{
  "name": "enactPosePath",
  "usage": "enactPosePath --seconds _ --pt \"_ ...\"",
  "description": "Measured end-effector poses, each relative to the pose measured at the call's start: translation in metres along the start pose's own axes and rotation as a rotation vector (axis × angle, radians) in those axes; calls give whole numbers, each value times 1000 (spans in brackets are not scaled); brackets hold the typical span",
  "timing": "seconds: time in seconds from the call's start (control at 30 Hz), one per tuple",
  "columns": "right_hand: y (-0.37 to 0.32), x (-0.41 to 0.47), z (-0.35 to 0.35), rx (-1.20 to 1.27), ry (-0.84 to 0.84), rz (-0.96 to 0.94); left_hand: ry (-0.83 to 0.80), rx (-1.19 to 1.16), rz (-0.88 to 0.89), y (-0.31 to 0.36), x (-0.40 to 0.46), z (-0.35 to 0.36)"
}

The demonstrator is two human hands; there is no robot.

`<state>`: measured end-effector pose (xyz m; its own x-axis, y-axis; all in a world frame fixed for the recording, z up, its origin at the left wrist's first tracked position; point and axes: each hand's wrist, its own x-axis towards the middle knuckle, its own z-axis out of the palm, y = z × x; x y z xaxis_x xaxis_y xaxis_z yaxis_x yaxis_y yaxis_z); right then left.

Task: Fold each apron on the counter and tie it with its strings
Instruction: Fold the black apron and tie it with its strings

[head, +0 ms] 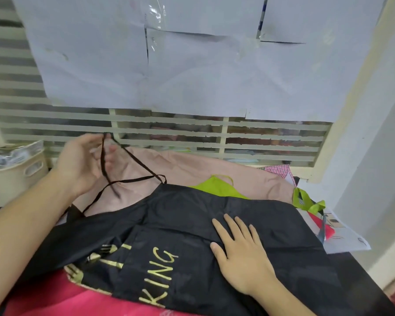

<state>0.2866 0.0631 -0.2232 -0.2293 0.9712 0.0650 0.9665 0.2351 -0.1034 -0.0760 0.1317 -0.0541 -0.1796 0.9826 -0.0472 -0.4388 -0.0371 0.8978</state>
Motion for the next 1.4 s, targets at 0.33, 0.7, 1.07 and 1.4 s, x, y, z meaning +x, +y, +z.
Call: enactPosePath --seconds 0.33,0.7,1.07,1.4 --pt "2 1 2 -4 0 5 98 1341 370 -52 -39 25" --pt "2 2 -1 11 -15 -4 -209 2014 593 -108 -73 46" --pt "83 -24 -15 -55 -44 62 -471 1934 348 -171 -68 -19" --pt "-41 -45 -7 91 62 -99 -299 1871 238 -174 -94 -15"
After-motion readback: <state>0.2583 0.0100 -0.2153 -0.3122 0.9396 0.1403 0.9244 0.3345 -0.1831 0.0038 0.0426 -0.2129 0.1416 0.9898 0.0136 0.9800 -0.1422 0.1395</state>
